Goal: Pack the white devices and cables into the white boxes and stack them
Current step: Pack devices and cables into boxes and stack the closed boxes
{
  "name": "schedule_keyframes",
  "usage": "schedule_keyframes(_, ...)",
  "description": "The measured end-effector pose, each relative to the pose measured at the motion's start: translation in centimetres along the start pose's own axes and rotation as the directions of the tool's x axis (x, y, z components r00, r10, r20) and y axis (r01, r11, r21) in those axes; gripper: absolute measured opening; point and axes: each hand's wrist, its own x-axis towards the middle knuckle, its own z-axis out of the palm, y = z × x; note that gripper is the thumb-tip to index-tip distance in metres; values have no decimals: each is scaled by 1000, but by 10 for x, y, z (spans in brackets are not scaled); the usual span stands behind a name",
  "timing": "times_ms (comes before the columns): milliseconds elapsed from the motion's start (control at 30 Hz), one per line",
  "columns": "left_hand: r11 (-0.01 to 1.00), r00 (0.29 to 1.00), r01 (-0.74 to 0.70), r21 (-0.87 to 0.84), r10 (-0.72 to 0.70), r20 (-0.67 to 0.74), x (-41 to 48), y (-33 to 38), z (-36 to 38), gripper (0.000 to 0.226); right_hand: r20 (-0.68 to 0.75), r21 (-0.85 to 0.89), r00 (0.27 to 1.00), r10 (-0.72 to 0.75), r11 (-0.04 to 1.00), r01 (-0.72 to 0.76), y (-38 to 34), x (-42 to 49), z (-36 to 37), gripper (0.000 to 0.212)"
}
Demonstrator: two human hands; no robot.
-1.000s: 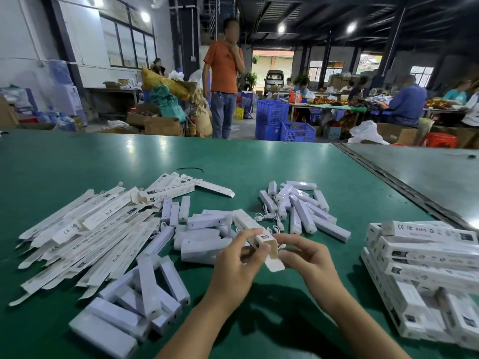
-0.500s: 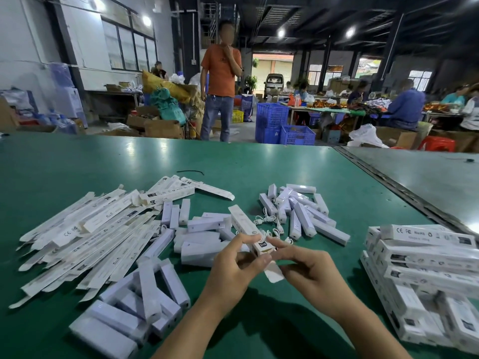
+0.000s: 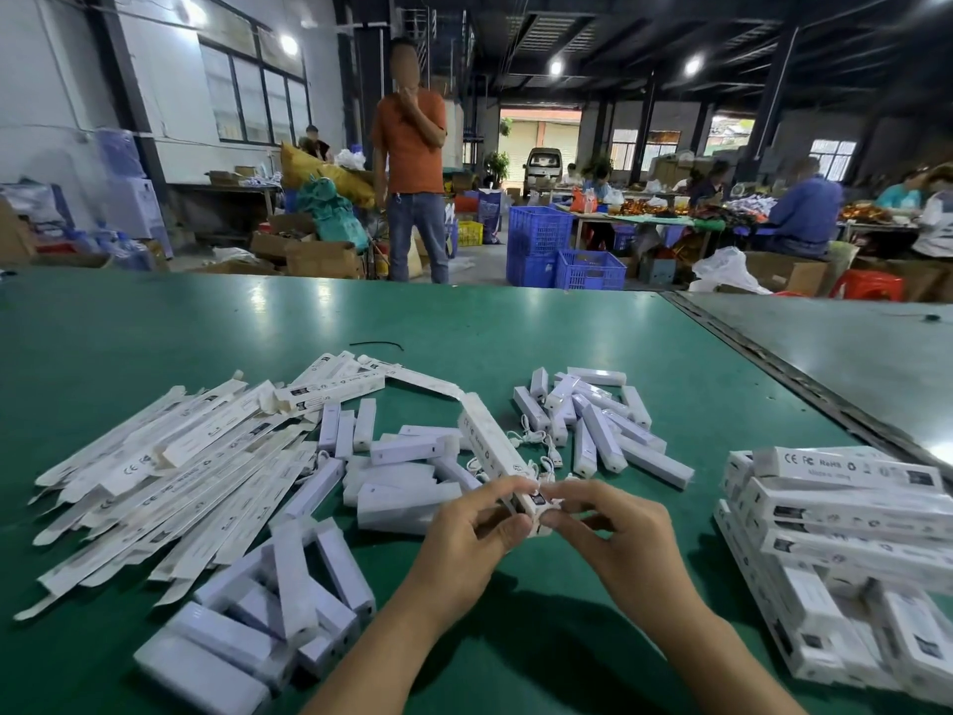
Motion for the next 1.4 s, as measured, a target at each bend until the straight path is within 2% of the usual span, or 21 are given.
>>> schedule_keyframes(100, 999, 999, -8, -35, 7, -43, -1, 1, 0, 52, -18, -53, 993, -119, 992, 118, 0, 0, 2, 14)
schedule_keyframes(267, 999, 996, -3, -47, -1, -89, 0, -1, -2, 40, 23, -94, 986, -163, 982, 164, -1, 1, 2, 20)
schedule_keyframes(367, 997, 995, 19, -77, -26, -94, 0, -2, -1, 41, 32, -114, 984, -177, 977, 180, 0, 1, 3, 23)
schedule_keyframes(533, 995, 995, 34, -97, -43, -93, 0, -1, 0, 41, 31, -136, 985, -168, 976, 171, 0, 1, 2, 18)
schedule_keyframes(833, 999, 999, 44, 11, -44, -5, -2, 4, -5, 43, 20, -76, 992, -126, 989, 127, -1, 1, -1, 6)
schedule_keyframes(1067, 995, 999, 26, 94, -23, -39, -4, 5, -4, 47, 41, -40, 993, -115, 992, 117, 2, 1, 1, 4)
schedule_keyframes(1233, 994, 995, -25, 106, 34, -90, -6, 6, -1, 38, -4, 23, 998, -64, 998, 64, 3, -1, 1, 3)
schedule_keyframes(1400, 989, 995, -45, 143, 56, -77, -7, 6, -1, 34, -10, 65, 999, -32, 997, 32, -2, 0, 4, 8)
